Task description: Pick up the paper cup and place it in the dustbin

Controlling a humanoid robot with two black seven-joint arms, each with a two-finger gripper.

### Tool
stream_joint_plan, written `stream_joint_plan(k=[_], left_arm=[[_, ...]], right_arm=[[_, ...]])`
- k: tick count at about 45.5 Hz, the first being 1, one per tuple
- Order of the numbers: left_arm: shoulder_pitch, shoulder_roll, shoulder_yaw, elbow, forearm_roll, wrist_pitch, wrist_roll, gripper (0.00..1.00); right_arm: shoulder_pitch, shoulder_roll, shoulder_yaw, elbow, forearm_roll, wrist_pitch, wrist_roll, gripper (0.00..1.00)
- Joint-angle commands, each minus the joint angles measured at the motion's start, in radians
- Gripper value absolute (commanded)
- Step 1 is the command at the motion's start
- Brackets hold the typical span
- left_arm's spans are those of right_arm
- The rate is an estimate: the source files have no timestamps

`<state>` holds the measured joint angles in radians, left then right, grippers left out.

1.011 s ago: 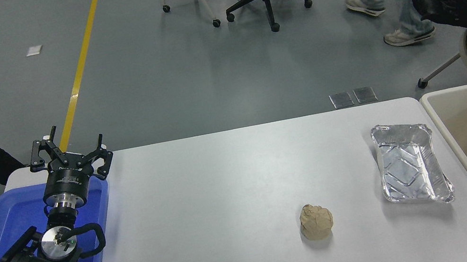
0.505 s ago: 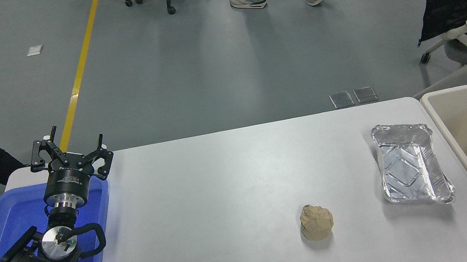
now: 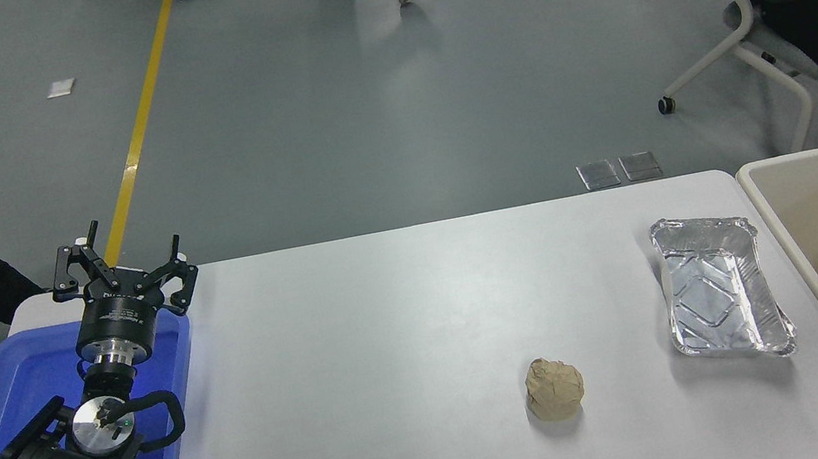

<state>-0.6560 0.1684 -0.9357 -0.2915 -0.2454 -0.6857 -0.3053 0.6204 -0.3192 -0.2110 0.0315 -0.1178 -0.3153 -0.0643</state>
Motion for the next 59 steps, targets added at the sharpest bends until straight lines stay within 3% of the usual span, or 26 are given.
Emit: stream_joint_plan(k=[1, 12, 29, 40, 49, 59], left_arm=[[-0.001, 0.0, 0.0, 0.0, 0.0, 0.0, 0.0, 0.99], [-0.001, -0.001, 0.0, 0.0, 0.0, 0.0, 0.0, 0.99], [-0.001, 0.0, 0.0, 0.0, 0.0, 0.0, 0.0, 0.99], [-0.001, 0.0, 0.0, 0.0, 0.0, 0.0, 0.0, 0.99], [-0.001, -0.001, 0.0, 0.0, 0.0, 0.0, 0.0, 0.99], [-0.001, 0.0, 0.0, 0.0, 0.0, 0.0, 0.0, 0.99]], right_arm=[[0.012, -0.004, 0.001, 0.001, 0.003, -0.001, 0.0, 0.99], [0.08, -0.029, 0.085, 0.031, 0.004, 0.015, -0.002, 1.0], [0.317, -0.267, 0.139, 0.191, -0.002, 0.016, -0.003, 1.0], [0.6, -0.403, -0.08, 0.421, -0.013, 0.016, -0.002, 1.0], [0.847, -0.4, -0.384, 0.57, -0.013, 0.028, -0.002, 1.0], [1.039, -0.38, -0.487, 0.679, -0.013, 0.2, -0.008, 1.0]])
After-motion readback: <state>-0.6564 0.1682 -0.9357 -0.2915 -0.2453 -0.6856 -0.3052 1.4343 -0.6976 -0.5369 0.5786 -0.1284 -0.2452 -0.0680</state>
